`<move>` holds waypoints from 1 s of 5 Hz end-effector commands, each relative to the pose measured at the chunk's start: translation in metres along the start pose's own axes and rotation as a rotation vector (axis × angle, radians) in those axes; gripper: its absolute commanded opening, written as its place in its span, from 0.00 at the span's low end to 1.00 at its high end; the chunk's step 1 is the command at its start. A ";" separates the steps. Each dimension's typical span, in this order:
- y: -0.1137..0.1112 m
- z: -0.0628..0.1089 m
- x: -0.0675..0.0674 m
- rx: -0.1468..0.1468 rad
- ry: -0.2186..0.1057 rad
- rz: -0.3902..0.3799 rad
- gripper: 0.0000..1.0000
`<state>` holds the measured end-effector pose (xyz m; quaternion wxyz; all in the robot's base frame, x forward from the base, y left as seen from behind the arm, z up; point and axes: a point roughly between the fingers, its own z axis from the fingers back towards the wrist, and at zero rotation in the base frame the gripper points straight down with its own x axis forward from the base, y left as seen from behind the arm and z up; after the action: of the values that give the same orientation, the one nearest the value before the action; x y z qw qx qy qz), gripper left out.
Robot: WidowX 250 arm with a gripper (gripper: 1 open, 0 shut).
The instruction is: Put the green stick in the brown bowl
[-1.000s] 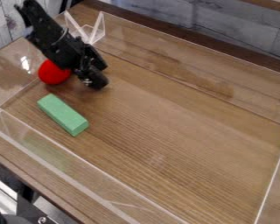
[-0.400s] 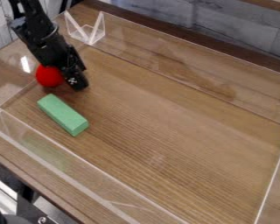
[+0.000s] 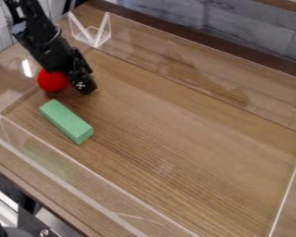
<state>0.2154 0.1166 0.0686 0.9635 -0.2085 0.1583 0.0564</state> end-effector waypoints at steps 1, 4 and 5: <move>-0.001 0.004 0.000 0.029 -0.021 -0.004 0.00; -0.003 -0.002 -0.006 0.028 -0.010 0.010 0.00; -0.012 0.007 -0.009 0.020 -0.024 0.002 0.00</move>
<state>0.2060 0.1048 0.0670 0.9583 -0.2165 0.1761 0.0612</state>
